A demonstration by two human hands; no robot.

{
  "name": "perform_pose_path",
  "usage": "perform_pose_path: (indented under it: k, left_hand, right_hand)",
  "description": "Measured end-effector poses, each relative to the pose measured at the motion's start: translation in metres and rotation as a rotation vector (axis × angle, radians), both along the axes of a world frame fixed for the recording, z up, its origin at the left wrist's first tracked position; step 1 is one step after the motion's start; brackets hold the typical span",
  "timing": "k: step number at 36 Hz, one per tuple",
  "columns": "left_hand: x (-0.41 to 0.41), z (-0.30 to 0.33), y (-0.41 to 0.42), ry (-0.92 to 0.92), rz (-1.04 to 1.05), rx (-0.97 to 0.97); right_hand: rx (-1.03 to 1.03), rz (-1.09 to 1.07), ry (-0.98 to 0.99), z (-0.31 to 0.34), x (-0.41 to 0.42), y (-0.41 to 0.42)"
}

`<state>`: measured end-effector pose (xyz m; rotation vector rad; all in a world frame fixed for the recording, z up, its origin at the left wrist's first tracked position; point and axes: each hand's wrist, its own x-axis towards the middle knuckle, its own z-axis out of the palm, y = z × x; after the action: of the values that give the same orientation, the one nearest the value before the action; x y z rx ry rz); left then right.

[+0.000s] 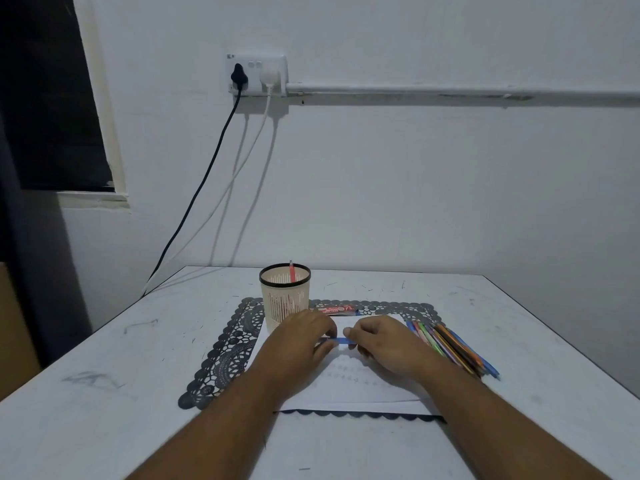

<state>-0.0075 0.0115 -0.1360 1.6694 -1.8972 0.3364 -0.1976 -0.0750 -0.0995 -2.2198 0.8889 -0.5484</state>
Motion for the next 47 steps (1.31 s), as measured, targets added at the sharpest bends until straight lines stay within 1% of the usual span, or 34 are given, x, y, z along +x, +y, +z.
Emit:
perform_pose_path:
  k: [2,6,7,10,12,21,26,33,36,43,47]
  left_hand:
    - [-0.003,0.002,0.003,0.054,0.008,0.036]
    - [-0.005,0.003,0.005,0.059,0.021,0.089]
    - [-0.004,0.002,0.004,0.076,0.030,0.090]
    - [-0.002,0.002,0.004,0.124,0.054,0.096]
    - [-0.001,0.001,0.004,0.142,0.063,0.110]
    - [-0.002,0.005,0.006,0.185,0.076,0.150]
    - [-0.003,0.007,0.008,0.186,0.090,0.160]
    - [-0.003,0.008,0.008,0.196,0.114,0.174]
    - [-0.004,0.009,0.009,0.193,0.113,0.175]
    - [-0.004,0.010,0.009,0.188,0.107,0.175]
    - [-0.003,0.010,0.009,0.184,0.101,0.170]
  right_hand:
    - [0.008,-0.011,-0.002,0.001,-0.001,-0.001]
    - [0.041,-0.009,-0.026,0.004,-0.004,0.002]
    - [0.101,-0.012,-0.071,0.005,-0.005,0.003]
    - [0.413,0.007,-0.300,0.000,-0.006,0.003]
    - [0.490,0.019,-0.362,-0.003,-0.006,0.001]
    - [0.453,0.007,-0.392,-0.004,-0.002,0.003]
    - [0.423,-0.019,-0.369,-0.006,-0.002,0.001]
    - [0.541,-0.064,-0.470,-0.005,-0.001,-0.003]
    - [0.567,-0.063,-0.480,-0.004,-0.002,-0.003]
    - [0.491,-0.129,-0.412,-0.003,-0.002,-0.001]
    - [0.392,-0.151,-0.354,0.001,-0.003,0.004]
